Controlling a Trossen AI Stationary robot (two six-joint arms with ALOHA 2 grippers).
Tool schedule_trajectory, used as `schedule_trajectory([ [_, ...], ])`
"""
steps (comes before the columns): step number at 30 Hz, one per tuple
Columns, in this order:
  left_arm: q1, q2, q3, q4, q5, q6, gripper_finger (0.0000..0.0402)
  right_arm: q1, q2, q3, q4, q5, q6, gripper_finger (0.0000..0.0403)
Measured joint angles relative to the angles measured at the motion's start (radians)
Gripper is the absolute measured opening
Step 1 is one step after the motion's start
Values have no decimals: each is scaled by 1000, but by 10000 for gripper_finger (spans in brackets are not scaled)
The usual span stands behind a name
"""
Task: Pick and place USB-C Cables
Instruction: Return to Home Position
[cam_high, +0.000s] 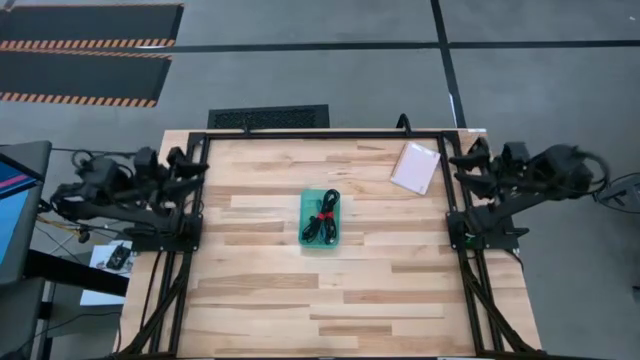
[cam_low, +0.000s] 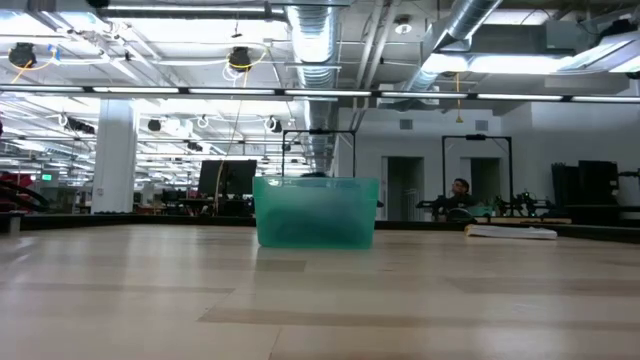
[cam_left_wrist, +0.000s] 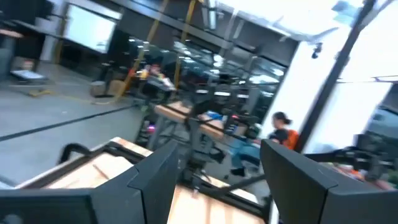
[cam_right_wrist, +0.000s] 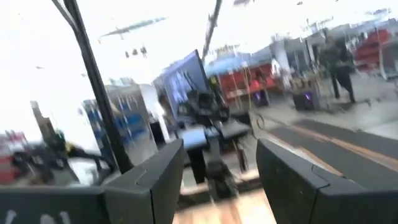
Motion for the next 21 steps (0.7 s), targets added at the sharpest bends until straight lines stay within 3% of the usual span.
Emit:
schedule_trajectory([
  [8, 0, -238, -401, 200, 46, -10, 214, 0, -265, -492, 366, -55, 3, 226],
  [14, 0, -218, -704, 488, 38, -16, 214, 0, -305, -762, 657, -53, -23, 226],
  [17, -1, -225, -720, 389, -29, -56, 214, 0, -305, -815, 659, -44, -5, 226],
  [21, 0, -221, -721, 386, -140, -40, 214, 0, -302, -815, 634, -27, -45, 226],
])
